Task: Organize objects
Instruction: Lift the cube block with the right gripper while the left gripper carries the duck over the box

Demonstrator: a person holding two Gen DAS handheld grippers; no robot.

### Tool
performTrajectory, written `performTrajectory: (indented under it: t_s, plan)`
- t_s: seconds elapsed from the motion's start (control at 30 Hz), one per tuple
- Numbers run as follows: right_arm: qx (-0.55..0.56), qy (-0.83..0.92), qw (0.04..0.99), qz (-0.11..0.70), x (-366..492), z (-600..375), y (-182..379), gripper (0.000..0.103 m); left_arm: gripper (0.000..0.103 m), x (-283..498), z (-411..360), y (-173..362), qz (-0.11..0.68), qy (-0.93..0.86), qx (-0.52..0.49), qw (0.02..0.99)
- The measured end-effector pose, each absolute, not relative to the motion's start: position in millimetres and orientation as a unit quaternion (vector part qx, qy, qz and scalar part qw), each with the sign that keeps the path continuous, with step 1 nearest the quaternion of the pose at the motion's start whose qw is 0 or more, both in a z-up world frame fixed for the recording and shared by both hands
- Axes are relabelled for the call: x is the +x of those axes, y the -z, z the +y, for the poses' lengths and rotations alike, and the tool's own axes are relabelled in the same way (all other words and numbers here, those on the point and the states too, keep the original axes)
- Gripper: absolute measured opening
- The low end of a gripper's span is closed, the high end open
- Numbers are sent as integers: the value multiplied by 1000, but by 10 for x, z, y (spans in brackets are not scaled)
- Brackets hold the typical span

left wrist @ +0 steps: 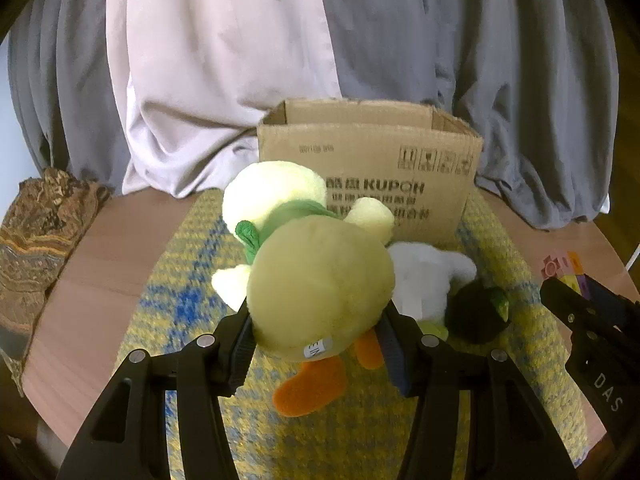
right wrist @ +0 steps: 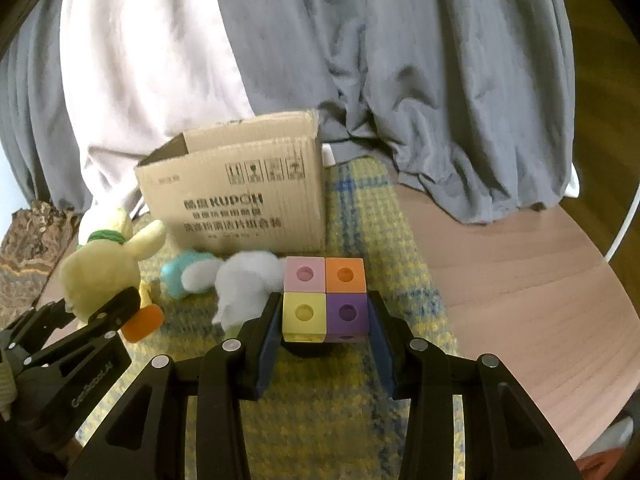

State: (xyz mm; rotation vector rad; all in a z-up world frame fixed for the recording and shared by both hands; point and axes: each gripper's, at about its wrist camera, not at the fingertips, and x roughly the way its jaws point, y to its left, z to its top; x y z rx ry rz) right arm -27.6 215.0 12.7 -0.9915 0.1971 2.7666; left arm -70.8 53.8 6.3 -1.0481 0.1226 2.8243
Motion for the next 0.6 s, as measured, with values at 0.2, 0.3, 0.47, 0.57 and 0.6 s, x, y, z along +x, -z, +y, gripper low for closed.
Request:
performTrajectory:
  t_s: [0.2, 0.3, 0.47, 0.57, 0.6]
  plan:
    - [-317, -942, 97, 57, -340, 2094, -281, 41, 54, -779, 484, -182, 35, -940, -334, 57]
    - [-310, -945, 95, 53, -384, 2063, -350, 41, 54, -823, 447, -226, 31, -942, -330, 55]
    - [-300, -948, 93, 50, -457, 2016, -437, 41, 54, -906, 390, -316, 30, -945, -321, 50]
    - [-295, -950, 91, 49, -506, 2000, -477, 41, 54, -951, 372, -365, 31, -947, -316, 47]
    - [-295, -950, 91, 49, -528, 1997, -488, 41, 54, -964, 374, -381, 32, -948, -314, 46]
